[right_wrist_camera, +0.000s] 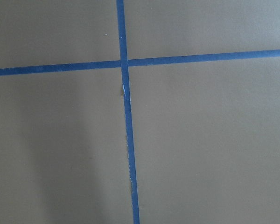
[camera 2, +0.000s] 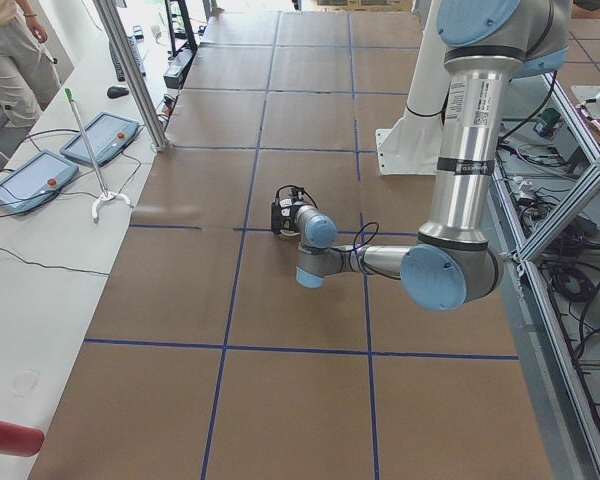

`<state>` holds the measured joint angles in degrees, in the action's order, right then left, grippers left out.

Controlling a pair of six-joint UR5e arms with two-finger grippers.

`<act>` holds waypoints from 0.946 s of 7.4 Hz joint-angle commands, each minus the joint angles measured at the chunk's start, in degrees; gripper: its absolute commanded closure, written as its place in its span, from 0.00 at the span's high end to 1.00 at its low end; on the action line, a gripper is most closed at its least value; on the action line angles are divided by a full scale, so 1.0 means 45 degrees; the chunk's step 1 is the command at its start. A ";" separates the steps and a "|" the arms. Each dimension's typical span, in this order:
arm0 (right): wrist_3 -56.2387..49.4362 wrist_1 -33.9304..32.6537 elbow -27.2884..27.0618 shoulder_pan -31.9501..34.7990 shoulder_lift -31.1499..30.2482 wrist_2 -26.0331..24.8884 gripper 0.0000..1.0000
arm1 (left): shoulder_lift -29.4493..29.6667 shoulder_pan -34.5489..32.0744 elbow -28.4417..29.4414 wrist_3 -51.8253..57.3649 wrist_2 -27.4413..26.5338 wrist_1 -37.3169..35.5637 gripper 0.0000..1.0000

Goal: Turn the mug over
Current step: 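Close the left gripper on the mug's rim and lift it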

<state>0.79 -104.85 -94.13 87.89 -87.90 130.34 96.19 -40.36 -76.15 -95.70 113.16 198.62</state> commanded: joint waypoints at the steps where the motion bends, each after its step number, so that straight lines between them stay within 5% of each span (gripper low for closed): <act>1: 0.0000 0.0000 0.0000 0.0000 0.0003 0.0000 1.00 | 0.0749 -0.0597 -0.0051 -0.1185 0.0770 0.0042 0.00; 4: 0.0000 0.0000 0.0000 0.0000 0.0003 0.0000 1.00 | 0.1982 -0.1439 -0.0090 -0.2307 0.0925 -0.0133 0.00; 5: 0.0000 0.0000 0.0000 0.0000 0.0003 0.0000 1.00 | 0.2042 -0.1635 -0.0187 -0.2307 0.1913 -0.1352 0.00; 7: 0.0000 0.0000 0.0000 0.0000 0.0003 0.0000 1.00 | 0.2180 -0.2375 -0.2169 -0.2093 0.3926 -0.6375 0.00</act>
<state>0.79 -104.85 -94.13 87.89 -87.89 130.34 105.67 -49.03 -80.75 -105.54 125.61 183.44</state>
